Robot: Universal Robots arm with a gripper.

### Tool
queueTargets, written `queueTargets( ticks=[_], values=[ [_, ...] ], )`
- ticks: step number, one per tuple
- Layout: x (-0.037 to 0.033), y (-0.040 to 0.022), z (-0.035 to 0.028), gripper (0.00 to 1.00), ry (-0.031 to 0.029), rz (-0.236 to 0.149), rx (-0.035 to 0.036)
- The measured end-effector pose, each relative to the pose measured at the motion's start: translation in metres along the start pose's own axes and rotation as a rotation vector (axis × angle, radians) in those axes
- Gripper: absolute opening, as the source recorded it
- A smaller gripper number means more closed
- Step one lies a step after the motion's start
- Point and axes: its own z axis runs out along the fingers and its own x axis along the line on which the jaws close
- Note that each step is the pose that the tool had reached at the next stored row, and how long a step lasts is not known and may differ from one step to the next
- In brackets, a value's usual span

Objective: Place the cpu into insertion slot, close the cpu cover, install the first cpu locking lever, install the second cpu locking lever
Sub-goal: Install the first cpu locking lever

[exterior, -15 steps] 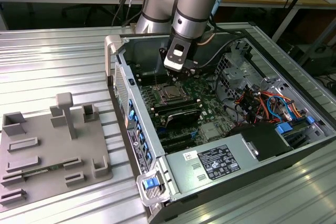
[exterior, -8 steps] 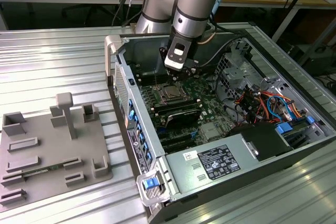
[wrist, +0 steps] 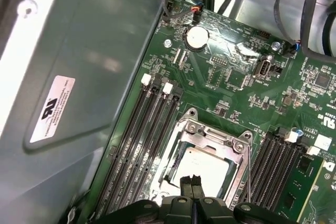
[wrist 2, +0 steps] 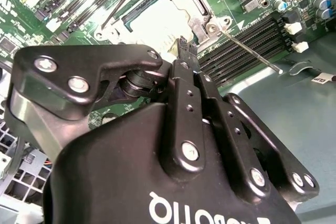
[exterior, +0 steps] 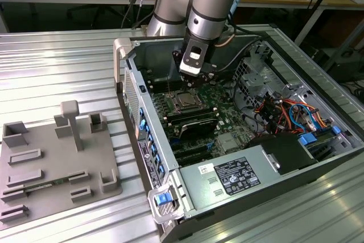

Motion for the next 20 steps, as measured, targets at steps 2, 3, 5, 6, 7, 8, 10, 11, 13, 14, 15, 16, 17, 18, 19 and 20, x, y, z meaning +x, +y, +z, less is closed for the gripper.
queueTargets(
  ticks=[2,3,5,6,7,8,10,11,13,14,15,16,17,18,19,20],
  values=[
    [0.0000,0.0000,-0.0001,0.11,-0.0001,-0.019,-0.0001],
    [0.0000,0.0000,-0.0003,0.11,-0.0002,-0.028,0.0000],
    [0.0000,0.0000,-0.0009,0.11,-0.0005,-0.045,0.0002],
    [0.0000,0.0000,-0.0013,0.11,-0.0004,-0.051,0.0001],
    [0.0000,0.0000,-0.0022,0.11,-0.0004,-0.059,0.0001],
    [0.0000,0.0000,-0.0030,0.11,-0.0005,-0.063,0.0000],
    [0.0000,0.0000,-0.0052,0.11,-0.0006,-0.073,0.0000],
    [0.0000,0.0000,-0.0060,0.11,-0.0005,-0.078,-0.0001],
    [0.0000,0.0000,-0.0077,0.11,-0.0006,-0.088,-0.0001],
    [0.0000,-0.0001,-0.0086,0.11,-0.0007,-0.093,-0.0001],
    [0.0000,-0.0001,-0.0094,0.11,-0.0007,-0.099,0.0000],
    [0.0000,-0.0001,-0.0101,0.11,-0.0007,-0.104,0.0000],
    [0.0000,-0.0001,-0.0106,0.11,-0.0008,-0.109,-0.0001],
    [0.0000,-0.0001,-0.0113,0.11,-0.0008,-0.115,-0.0001],
    [0.0000,-0.0001,-0.0126,0.11,-0.0009,-0.125,-0.0001],
    [0.0000,-0.0001,-0.0133,0.11,-0.0009,-0.130,-0.0001]
  ],
)
